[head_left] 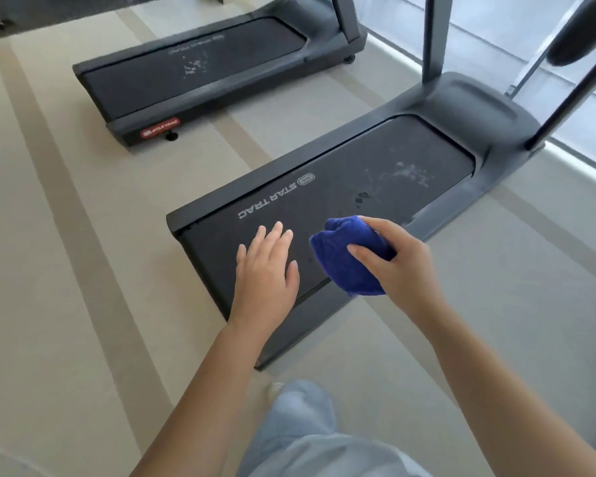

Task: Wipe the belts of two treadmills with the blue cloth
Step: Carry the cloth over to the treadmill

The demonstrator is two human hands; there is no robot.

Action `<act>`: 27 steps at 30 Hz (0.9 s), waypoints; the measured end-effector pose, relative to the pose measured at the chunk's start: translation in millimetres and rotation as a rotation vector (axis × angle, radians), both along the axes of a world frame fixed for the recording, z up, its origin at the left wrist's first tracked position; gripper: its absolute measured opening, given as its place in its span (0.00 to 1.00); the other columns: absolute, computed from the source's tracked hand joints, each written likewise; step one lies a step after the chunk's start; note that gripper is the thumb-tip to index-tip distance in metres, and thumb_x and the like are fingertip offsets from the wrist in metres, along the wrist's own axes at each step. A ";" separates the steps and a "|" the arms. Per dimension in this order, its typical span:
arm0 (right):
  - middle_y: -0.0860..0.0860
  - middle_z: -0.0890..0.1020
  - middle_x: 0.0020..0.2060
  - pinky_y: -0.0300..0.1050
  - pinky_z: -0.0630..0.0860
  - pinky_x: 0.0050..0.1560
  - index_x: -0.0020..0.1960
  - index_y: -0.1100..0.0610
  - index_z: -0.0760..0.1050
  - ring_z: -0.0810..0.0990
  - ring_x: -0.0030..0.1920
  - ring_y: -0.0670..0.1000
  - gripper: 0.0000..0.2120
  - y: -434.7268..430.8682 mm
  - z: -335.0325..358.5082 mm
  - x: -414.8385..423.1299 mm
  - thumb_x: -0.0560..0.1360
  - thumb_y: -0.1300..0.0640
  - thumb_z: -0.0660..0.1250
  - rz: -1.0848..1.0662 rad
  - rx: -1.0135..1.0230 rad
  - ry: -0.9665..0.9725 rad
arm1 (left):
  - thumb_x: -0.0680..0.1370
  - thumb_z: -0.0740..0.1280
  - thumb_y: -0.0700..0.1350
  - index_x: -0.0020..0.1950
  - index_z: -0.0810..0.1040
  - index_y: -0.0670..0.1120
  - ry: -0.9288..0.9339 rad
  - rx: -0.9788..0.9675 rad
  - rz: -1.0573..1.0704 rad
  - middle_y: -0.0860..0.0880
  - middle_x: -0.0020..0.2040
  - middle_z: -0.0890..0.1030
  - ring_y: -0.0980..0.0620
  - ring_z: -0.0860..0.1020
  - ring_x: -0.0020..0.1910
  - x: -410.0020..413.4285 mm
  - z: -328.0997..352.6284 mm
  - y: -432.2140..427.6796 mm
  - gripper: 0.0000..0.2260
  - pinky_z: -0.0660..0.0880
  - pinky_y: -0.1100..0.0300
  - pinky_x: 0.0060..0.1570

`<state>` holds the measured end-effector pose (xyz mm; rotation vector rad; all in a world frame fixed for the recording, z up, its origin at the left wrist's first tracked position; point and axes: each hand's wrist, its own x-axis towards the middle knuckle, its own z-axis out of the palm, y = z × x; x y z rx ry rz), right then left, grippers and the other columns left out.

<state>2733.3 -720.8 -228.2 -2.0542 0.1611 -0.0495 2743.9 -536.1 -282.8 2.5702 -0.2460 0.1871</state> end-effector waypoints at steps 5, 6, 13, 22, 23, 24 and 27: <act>0.39 0.81 0.49 0.36 0.74 0.50 0.59 0.44 0.77 0.78 0.50 0.41 0.17 -5.9 -2.8 58.7 0.72 0.57 0.70 0.061 -0.003 0.017 | 0.78 0.63 0.40 0.70 0.68 0.41 0.022 -0.018 0.080 0.45 0.72 0.66 0.43 0.60 0.73 50.0 -4.1 -5.4 0.20 0.53 0.42 0.69; 0.39 0.81 0.49 0.35 0.73 0.49 0.58 0.44 0.77 0.78 0.50 0.41 0.16 -7.3 -5.6 67.6 0.72 0.57 0.70 0.074 0.001 0.028 | 0.78 0.62 0.40 0.70 0.68 0.42 0.031 -0.016 0.101 0.45 0.72 0.66 0.43 0.60 0.73 54.9 -5.4 -5.4 0.20 0.53 0.43 0.69; 0.39 0.81 0.48 0.27 0.71 0.45 0.57 0.44 0.77 0.77 0.48 0.39 0.16 -7.0 -33.3 129.8 0.72 0.58 0.70 0.279 0.030 0.106 | 0.77 0.63 0.40 0.69 0.69 0.41 0.135 0.047 0.342 0.44 0.71 0.67 0.42 0.62 0.72 67.3 -28.1 -0.9 0.19 0.60 0.39 0.67; 0.40 0.81 0.48 0.25 0.71 0.40 0.57 0.45 0.77 0.78 0.48 0.41 0.15 -20.1 -73.5 204.5 0.73 0.58 0.69 0.599 0.061 0.210 | 0.78 0.62 0.40 0.70 0.68 0.41 0.197 0.057 0.800 0.44 0.72 0.66 0.43 0.61 0.72 65.3 -50.3 -32.0 0.20 0.56 0.43 0.68; 0.40 0.81 0.48 0.25 0.71 0.40 0.58 0.45 0.77 0.78 0.48 0.40 0.15 -21.1 -82.2 211.0 0.73 0.58 0.69 0.619 0.055 0.216 | 0.77 0.63 0.40 0.69 0.69 0.41 0.193 0.068 0.823 0.44 0.71 0.67 0.42 0.62 0.72 66.7 -58.2 -34.2 0.20 0.57 0.42 0.68; 0.40 0.81 0.48 0.25 0.71 0.41 0.58 0.45 0.77 0.78 0.49 0.40 0.15 -21.4 -92.0 216.5 0.73 0.58 0.69 0.634 0.045 0.220 | 0.77 0.63 0.39 0.69 0.69 0.41 0.195 0.071 0.838 0.44 0.71 0.67 0.42 0.62 0.72 68.5 -67.6 -35.8 0.20 0.57 0.42 0.68; 0.39 0.81 0.49 0.27 0.71 0.44 0.58 0.45 0.77 0.77 0.49 0.40 0.16 -17.5 -132.4 228.7 0.73 0.58 0.70 0.652 0.034 0.222 | 0.78 0.62 0.40 0.70 0.68 0.41 0.235 0.072 0.840 0.44 0.72 0.66 0.43 0.60 0.73 76.3 -109.6 -33.4 0.19 0.55 0.43 0.69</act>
